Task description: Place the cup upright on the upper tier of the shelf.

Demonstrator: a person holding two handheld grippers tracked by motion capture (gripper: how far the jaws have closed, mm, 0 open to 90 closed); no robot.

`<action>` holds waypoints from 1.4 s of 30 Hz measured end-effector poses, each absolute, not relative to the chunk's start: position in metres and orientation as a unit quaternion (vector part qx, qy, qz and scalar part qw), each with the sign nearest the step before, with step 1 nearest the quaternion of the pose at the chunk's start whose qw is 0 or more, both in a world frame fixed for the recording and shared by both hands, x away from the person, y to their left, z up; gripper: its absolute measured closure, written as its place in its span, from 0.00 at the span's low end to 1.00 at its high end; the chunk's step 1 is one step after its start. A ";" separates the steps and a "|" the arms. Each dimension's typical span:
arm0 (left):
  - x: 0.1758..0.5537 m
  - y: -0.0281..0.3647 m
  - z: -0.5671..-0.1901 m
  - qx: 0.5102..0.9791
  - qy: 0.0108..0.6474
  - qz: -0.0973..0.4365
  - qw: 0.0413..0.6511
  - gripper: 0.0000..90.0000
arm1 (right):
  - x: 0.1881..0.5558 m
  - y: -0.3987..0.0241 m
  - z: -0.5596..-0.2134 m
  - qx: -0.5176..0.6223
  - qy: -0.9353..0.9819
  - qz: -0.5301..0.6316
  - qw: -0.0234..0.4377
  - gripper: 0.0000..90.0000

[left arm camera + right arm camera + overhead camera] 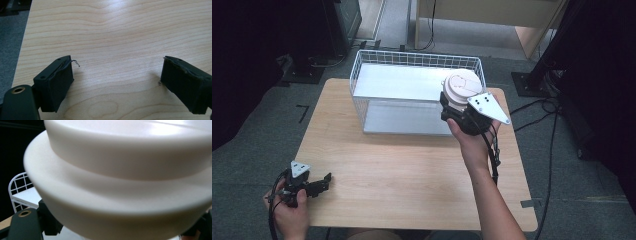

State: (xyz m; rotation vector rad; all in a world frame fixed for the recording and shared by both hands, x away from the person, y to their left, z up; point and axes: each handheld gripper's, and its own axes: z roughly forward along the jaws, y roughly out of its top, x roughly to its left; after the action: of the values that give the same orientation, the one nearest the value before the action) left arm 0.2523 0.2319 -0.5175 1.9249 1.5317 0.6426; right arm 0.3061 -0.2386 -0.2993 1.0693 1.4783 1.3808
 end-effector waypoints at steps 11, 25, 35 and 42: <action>0.252 0.232 -0.518 0.723 0.575 0.242 0.295 0.12 | 0.328 -0.228 -0.293 0.423 0.583 0.548 0.426 0.18; 0.252 0.232 -0.517 0.723 0.576 0.241 0.295 0.12 | 0.360 -0.217 -0.284 0.422 0.585 0.537 0.438 0.18; 0.252 0.232 -0.518 0.722 0.576 0.242 0.296 0.12 | 0.382 -0.208 -0.285 0.419 0.596 0.530 0.434 0.18; 0.253 0.232 -0.517 0.722 0.577 0.241 0.296 0.12 | 0.394 -0.200 -0.286 0.425 0.600 0.533 0.418 0.18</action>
State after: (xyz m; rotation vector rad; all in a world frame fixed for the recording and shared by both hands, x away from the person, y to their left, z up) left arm 0.2526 0.2316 -0.5174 1.9210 1.5350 0.6417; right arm 0.3944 -0.2001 -0.2862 1.0675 1.5055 1.3380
